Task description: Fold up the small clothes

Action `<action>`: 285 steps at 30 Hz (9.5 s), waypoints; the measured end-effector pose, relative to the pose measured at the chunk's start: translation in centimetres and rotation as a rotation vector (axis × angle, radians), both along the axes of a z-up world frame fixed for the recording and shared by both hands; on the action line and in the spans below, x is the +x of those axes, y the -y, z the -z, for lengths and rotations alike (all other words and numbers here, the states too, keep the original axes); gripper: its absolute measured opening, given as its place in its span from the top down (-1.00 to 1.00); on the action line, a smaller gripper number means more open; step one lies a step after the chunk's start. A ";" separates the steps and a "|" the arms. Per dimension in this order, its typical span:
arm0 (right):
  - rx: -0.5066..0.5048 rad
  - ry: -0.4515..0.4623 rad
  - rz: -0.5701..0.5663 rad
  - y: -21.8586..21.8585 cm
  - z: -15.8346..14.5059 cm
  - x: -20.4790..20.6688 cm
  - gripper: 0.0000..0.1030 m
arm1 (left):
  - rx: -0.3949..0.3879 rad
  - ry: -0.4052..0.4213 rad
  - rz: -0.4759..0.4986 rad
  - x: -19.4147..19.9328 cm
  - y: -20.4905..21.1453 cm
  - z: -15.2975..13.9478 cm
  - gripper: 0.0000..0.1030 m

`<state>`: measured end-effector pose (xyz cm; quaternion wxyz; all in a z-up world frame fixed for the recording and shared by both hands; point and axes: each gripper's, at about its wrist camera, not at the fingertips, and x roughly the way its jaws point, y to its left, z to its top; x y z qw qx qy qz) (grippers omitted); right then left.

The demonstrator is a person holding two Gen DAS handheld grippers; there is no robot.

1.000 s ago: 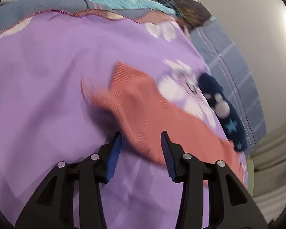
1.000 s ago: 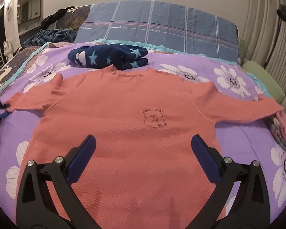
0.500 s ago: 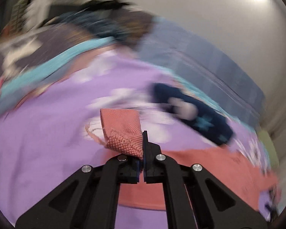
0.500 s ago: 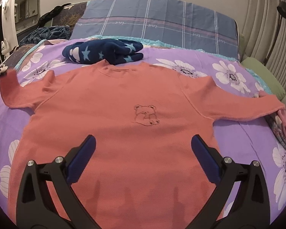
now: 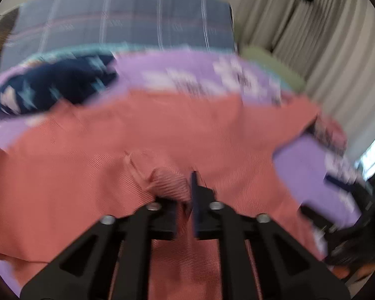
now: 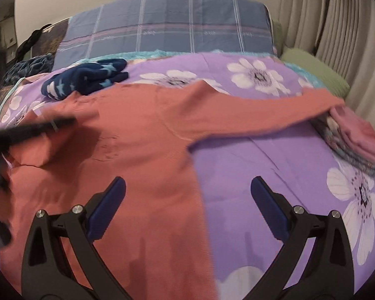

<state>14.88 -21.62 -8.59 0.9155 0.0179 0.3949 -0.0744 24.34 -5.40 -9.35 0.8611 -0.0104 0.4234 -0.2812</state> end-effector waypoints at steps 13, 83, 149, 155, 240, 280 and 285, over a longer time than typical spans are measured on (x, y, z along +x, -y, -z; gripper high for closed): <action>0.261 -0.121 -0.238 -1.8 -0.5 9.5 0.33 | -0.264 -0.102 0.004 -0.1 -2.9 0.8 0.27; 0.483 0.095 0.539 23.3 -1.4 5.5 -0.19 | 0.112 0.045 -0.252 2.7 -6.3 2.4 0.54; 0.414 -0.044 -0.368 -2.0 1.5 10.1 0.16 | -0.323 -0.088 -0.141 3.1 -10.3 4.0 -0.06; 0.392 -0.073 -0.287 1.7 3.7 8.7 0.21 | -0.357 -0.114 -0.108 3.1 -9.3 3.5 -0.34; -0.395 -0.364 -0.929 -38.3 2.2 16.6 0.12 | -0.323 -0.126 -0.278 -0.6 -23.4 3.3 0.65; 0.023 -0.051 -0.341 -1.7 3.0 9.1 0.50 | 0.186 0.098 -0.256 -1.7 -15.1 0.8 0.20; -0.112 -0.059 -0.299 -0.5 4.4 8.6 1.00 | 0.276 0.100 -0.258 -1.6 -13.7 3.1 -0.04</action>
